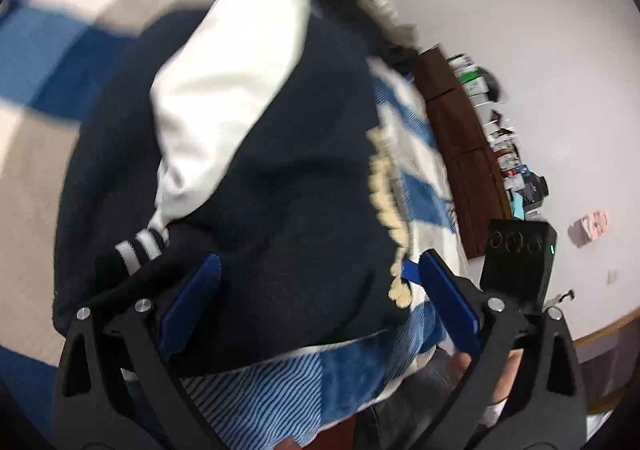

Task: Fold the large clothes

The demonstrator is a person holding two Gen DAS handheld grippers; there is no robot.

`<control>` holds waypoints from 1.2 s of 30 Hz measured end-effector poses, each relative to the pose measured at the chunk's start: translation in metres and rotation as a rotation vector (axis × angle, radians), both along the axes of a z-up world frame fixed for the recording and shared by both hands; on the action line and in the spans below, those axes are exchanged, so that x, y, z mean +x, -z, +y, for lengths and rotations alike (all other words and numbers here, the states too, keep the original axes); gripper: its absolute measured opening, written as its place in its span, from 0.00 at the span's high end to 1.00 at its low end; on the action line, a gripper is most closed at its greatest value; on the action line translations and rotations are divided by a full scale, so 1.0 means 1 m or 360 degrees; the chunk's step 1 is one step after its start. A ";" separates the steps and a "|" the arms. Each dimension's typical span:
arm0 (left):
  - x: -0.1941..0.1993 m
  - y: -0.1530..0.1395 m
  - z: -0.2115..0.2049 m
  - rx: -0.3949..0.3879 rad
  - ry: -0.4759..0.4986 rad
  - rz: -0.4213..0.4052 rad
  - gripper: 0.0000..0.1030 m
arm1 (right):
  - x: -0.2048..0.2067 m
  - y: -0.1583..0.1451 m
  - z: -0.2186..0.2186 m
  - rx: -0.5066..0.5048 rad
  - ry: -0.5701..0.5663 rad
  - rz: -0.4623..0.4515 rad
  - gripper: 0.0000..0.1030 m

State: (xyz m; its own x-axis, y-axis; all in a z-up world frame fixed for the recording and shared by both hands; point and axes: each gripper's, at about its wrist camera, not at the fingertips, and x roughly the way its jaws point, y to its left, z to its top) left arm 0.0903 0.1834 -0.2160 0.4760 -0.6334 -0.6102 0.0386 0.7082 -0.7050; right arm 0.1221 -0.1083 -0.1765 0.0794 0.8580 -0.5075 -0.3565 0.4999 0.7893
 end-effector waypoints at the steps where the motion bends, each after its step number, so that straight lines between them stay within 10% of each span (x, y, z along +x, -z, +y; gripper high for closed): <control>1: -0.003 -0.017 -0.005 0.0037 0.0020 -0.0089 0.06 | 0.010 -0.017 -0.007 0.0041 0.0030 -0.0047 0.05; 8: 0.010 -0.032 -0.051 0.0171 0.0185 -0.0242 0.06 | 0.118 -0.072 0.032 -0.0289 0.0088 -0.0268 0.05; 25: 0.031 0.039 -0.054 0.0151 0.0158 -0.0147 0.06 | 0.233 0.094 0.131 -0.0747 -0.0042 0.0179 0.03; 32: 0.036 0.021 -0.044 0.0135 0.0254 -0.0156 0.06 | 0.212 0.043 0.113 -0.0735 -0.0092 0.0088 0.04; 36: 0.027 -0.018 -0.019 0.0333 0.0214 -0.0218 0.06 | 0.159 -0.009 0.071 -0.0543 -0.0084 -0.0093 0.04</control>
